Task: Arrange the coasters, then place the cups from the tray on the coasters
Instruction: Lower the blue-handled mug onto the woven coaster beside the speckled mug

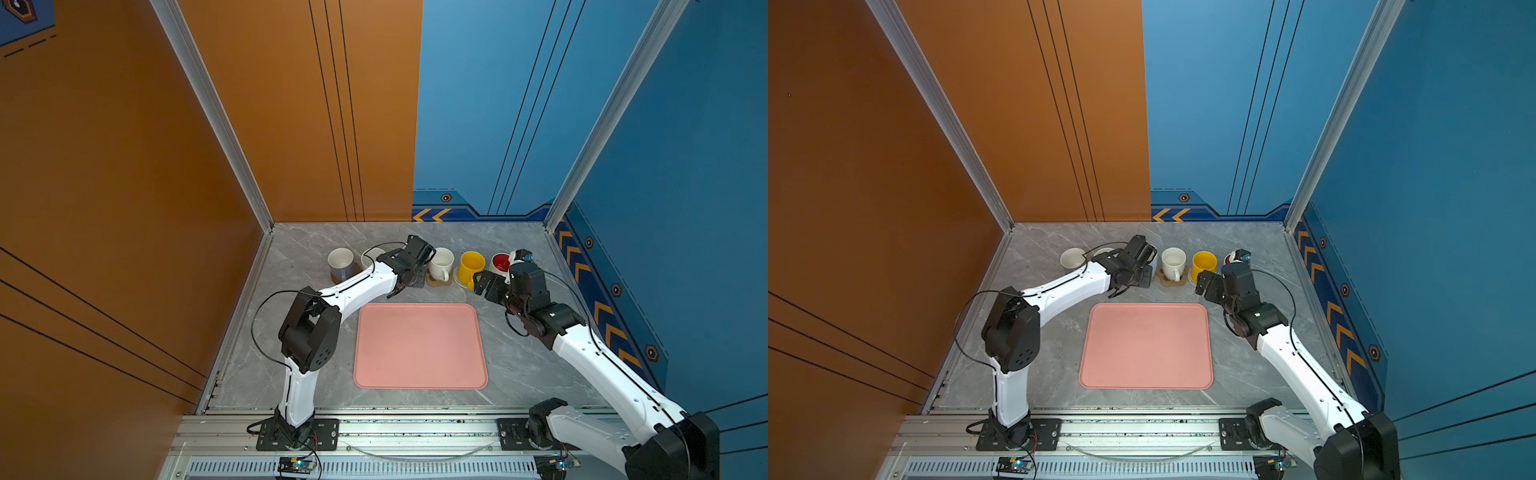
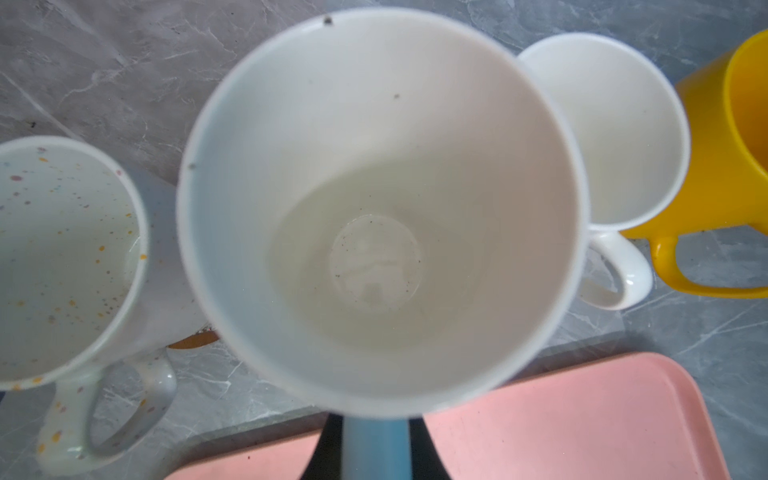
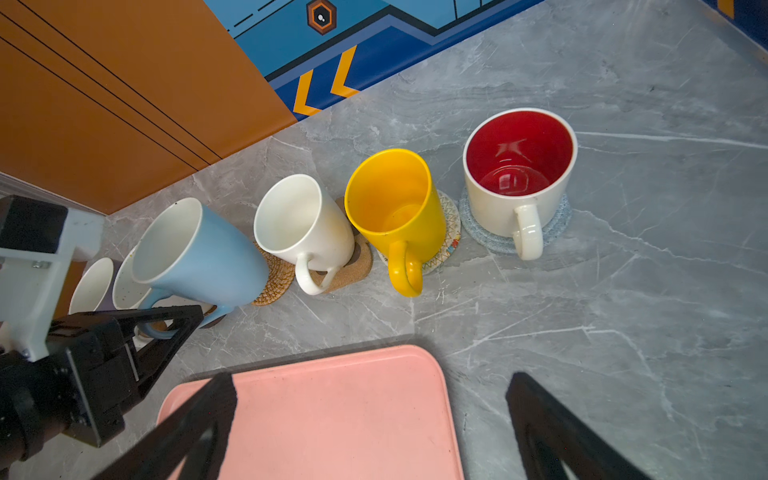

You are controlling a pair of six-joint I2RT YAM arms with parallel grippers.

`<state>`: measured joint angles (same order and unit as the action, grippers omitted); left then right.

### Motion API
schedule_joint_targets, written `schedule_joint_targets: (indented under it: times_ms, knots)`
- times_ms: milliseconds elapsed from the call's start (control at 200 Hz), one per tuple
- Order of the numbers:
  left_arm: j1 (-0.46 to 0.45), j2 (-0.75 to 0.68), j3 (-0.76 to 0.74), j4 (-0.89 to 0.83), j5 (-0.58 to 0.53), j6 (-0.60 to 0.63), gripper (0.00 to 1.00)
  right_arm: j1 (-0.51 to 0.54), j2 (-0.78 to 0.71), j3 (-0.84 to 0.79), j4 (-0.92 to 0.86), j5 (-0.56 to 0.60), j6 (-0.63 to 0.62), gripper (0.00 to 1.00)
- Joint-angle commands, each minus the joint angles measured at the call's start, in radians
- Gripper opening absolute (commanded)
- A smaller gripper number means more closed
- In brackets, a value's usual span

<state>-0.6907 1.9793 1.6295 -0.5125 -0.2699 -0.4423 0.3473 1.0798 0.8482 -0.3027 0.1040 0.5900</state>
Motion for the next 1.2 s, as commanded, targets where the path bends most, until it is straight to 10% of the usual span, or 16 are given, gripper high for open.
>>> schedule_joint_targets:
  times_ms: [0,1197]
  knots:
    - [0.016,0.008,-0.011,0.102,-0.053,-0.03,0.0,-0.005,0.011,0.008,0.015,-0.014,-0.024,1.0]
    - [0.035,0.021,-0.12,0.28,-0.085,-0.072,0.0,-0.005,0.026,0.011,0.015,-0.017,-0.021,1.0]
